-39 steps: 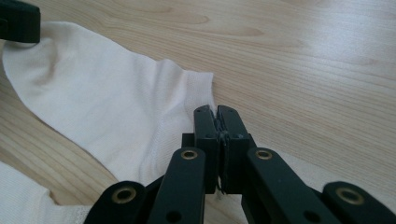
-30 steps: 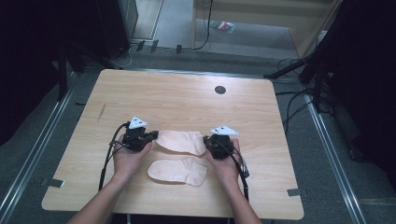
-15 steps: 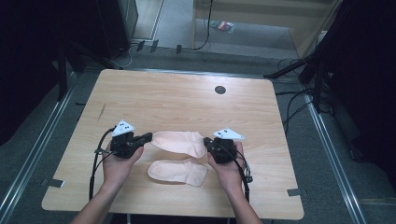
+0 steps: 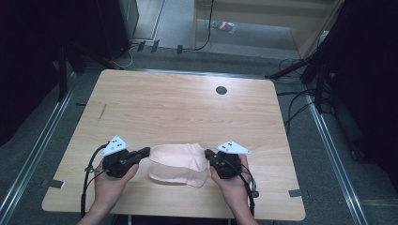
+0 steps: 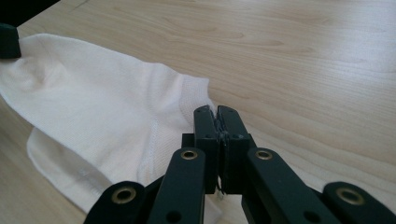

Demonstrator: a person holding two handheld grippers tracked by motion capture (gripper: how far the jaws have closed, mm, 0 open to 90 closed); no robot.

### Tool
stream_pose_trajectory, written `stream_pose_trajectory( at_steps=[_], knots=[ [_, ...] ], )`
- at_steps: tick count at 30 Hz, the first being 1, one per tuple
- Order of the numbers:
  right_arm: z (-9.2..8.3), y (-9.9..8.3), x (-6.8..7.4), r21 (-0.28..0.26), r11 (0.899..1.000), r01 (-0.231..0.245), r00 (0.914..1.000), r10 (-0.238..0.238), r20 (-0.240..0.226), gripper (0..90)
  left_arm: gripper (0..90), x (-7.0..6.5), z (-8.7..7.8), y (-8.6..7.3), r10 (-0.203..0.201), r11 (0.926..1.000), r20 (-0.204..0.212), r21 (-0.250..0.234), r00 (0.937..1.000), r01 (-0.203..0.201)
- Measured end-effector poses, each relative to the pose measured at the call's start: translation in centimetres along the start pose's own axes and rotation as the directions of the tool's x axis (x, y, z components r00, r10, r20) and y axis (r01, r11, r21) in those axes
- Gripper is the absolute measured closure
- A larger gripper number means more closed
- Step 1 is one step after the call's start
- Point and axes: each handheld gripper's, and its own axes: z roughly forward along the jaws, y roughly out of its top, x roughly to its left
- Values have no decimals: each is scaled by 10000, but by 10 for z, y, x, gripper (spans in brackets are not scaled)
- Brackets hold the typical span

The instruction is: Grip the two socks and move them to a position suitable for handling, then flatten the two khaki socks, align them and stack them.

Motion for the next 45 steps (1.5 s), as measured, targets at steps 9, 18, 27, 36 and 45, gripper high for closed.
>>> stream_pose_trajectory(
  at_steps=[9, 18, 27, 36, 45],
  knots=[
    [-10, -13, 6, 80, 9999, -78, 9999, 79, -117, 891, 900, -7, -4, -14, 55, 9997, 85, 249, 9999, -57],
    [-5, -24, 8, 201, 9998, -25, 10000, 26, -78, 891, 900, -8, 1, -27, 190, 9978, 1, 635, 9998, -190],
    [1, -27, 10, 222, 9997, 83, 10000, -82, -7, 891, 900, -7, 6, -35, 151, 9957, 29, 915, 9999, -153],
    [7, -32, 12, 325, 9993, 202, 9998, -203, -2, 889, 900, -6, 13, -43, 407, 9916, -277, 1238, 9988, -370],
    [-9, -32, 4, -425, 9972, -614, 9981, 616, 36, 647, 610, -8, 11, -40, 295, 9978, -380, 598, 9988, -272]
  ],
)
